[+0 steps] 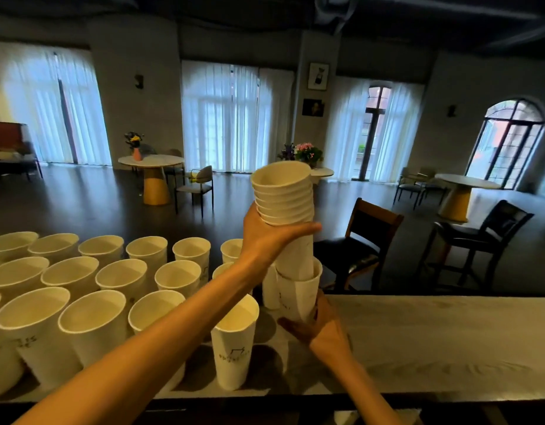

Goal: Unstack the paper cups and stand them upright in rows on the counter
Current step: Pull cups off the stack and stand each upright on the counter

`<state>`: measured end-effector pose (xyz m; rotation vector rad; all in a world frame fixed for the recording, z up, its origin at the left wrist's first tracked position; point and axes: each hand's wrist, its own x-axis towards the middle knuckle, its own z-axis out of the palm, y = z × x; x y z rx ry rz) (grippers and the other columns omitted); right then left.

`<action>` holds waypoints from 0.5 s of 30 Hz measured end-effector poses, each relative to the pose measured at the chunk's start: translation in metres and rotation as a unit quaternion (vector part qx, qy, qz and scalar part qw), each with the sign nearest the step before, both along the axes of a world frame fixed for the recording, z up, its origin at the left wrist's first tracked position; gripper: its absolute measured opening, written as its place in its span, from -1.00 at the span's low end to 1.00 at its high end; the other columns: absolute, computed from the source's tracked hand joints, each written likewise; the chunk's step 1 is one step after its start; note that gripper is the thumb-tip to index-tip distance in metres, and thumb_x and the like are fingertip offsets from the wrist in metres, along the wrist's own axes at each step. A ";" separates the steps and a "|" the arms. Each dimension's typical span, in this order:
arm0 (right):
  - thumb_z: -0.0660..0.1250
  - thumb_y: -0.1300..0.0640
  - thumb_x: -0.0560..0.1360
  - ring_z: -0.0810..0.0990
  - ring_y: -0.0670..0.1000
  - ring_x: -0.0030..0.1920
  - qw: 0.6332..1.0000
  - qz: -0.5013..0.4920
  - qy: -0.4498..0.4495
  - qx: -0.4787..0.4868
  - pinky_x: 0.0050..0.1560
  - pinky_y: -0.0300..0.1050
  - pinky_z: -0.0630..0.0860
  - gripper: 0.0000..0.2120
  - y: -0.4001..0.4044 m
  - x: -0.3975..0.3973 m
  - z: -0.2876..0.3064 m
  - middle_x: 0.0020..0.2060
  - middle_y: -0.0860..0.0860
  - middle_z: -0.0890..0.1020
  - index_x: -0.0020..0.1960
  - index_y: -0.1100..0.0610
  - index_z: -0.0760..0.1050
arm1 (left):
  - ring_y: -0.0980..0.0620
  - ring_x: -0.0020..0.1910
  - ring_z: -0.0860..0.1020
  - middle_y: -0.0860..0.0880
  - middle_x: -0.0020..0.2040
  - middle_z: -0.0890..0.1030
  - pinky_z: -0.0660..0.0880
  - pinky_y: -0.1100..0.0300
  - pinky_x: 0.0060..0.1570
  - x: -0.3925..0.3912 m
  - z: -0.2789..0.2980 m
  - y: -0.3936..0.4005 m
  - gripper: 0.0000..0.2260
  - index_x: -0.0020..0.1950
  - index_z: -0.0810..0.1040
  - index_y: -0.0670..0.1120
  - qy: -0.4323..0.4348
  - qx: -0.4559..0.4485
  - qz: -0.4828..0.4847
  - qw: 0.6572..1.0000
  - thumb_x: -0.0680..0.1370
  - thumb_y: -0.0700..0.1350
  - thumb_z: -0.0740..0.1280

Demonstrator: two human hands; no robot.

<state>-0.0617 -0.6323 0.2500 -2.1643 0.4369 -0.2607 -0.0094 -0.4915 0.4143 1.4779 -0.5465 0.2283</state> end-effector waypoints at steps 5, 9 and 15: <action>0.60 -0.22 0.19 0.62 -0.06 0.15 0.997 0.037 0.016 0.070 0.22 -0.05 0.56 -0.41 0.012 -0.001 -0.031 0.16 -0.10 0.63 0.16 -0.21 0.48 | 0.06 0.10 0.64 -0.01 0.14 0.65 0.62 0.13 0.05 0.013 0.030 0.026 -0.03 0.32 0.48 -0.04 0.005 -0.090 0.000 0.996 -0.02 0.26 0.64; 0.60 -0.13 0.26 0.52 0.08 0.28 1.000 0.014 -0.014 0.020 0.28 0.04 0.47 -0.30 0.024 0.025 -0.030 0.24 -0.01 0.57 0.30 -0.09 0.36 | -0.03 0.21 0.60 -0.05 0.25 0.59 0.57 -0.10 0.21 0.019 0.040 0.045 0.16 0.44 0.36 -0.05 -0.005 -0.122 0.014 0.992 -0.06 0.37 0.61; 0.62 -0.13 0.23 0.52 0.04 0.28 0.999 0.016 -0.039 0.006 0.26 0.01 0.51 -0.23 0.027 0.030 -0.037 0.25 -0.06 0.56 0.32 -0.11 0.32 | -0.04 0.20 0.61 -0.06 0.24 0.60 0.57 -0.13 0.20 0.014 0.039 0.055 0.09 0.43 0.37 -0.04 -0.006 -0.123 0.012 0.992 0.00 0.31 0.64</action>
